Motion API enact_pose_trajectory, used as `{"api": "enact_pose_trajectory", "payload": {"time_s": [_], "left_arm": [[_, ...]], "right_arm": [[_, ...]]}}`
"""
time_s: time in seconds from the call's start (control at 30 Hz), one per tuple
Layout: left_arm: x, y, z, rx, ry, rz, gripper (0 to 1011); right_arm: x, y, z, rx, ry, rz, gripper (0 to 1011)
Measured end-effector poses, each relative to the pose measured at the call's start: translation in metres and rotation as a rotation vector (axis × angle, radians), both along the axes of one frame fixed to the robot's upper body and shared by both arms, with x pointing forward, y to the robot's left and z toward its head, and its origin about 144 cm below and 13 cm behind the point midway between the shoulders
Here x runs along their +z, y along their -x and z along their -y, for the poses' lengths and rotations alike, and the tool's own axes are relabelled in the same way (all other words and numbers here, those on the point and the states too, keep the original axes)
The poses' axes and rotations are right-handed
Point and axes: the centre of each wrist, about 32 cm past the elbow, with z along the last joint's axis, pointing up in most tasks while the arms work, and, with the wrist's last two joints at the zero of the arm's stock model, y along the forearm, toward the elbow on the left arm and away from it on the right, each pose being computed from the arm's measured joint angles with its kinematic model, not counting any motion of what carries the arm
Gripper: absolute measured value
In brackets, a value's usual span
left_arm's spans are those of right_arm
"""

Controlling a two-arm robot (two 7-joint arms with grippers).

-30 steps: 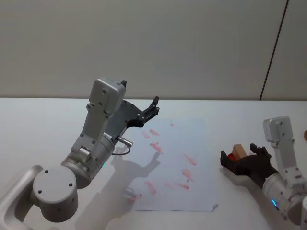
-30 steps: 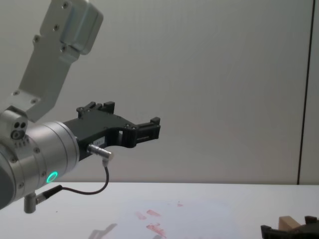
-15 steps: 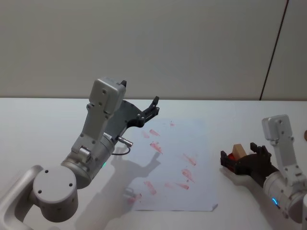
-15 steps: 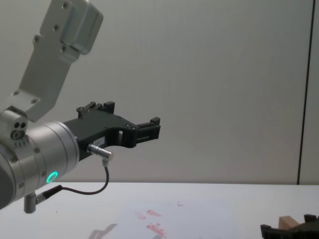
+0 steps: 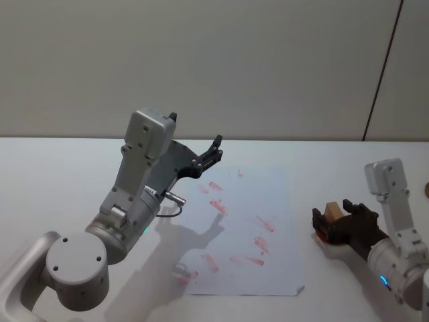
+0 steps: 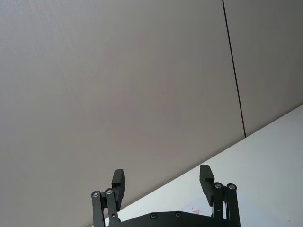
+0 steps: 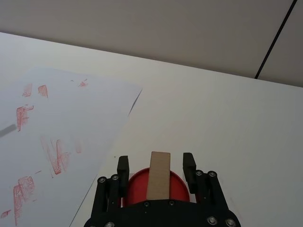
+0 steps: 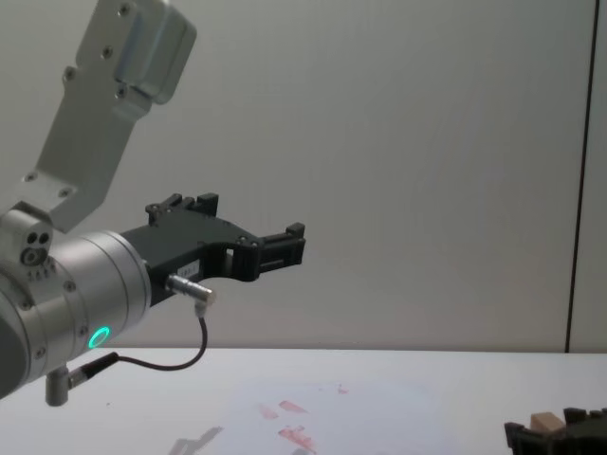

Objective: Use the one hand to pick up the stamp and affix it onto the A4 paper.

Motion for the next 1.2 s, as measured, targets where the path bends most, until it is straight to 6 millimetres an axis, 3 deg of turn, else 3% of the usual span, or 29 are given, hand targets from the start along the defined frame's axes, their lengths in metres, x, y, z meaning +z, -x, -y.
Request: {"api": "enact_pose_trajectory", "payload": {"time_s": [0.53,1.2], "left_arm": [[0.0,0.0,0.0,0.0,0.0,0.0,1003],[0.0,0.0,0.0,0.0,0.0,0.0,1003]], "right_arm": [[0.0,-0.001,0.0,0.002,0.002,-0.002,225],[0.01,-0.004,0.002,0.022,-0.01,0.068,220]]}}
